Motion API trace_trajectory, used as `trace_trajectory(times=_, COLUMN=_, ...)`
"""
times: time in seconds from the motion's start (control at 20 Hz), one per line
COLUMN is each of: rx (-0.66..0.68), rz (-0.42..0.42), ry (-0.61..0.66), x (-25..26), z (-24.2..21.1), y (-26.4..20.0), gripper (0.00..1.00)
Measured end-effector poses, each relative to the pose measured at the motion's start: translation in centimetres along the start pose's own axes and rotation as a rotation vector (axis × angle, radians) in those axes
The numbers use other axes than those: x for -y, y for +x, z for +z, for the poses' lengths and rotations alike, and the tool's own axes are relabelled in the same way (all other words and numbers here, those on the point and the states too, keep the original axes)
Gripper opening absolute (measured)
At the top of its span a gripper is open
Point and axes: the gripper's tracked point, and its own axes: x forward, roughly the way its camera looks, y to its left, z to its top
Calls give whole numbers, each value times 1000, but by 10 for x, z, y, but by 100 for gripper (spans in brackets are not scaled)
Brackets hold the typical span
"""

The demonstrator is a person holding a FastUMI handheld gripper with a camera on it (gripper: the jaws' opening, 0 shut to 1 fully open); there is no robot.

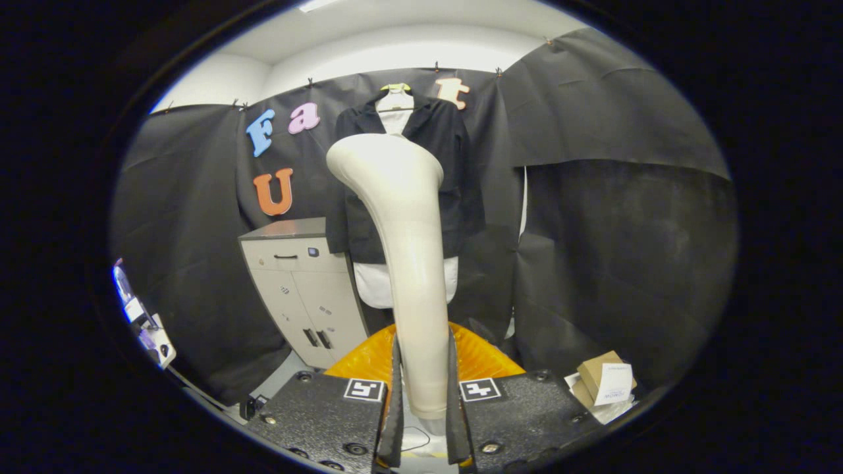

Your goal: Iron the clothes twice with a garment steamer, once on the left side and once on the right side.

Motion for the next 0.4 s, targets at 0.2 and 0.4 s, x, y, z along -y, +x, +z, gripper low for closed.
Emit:
trace_trajectory(times=0.2, rx=-14, rz=-3, ry=5, x=-4, z=-3, y=11, gripper=29)
trace_trajectory(times=0.4, rx=-20, rz=-1, ry=-4, x=-6, z=-3, y=19, gripper=29)
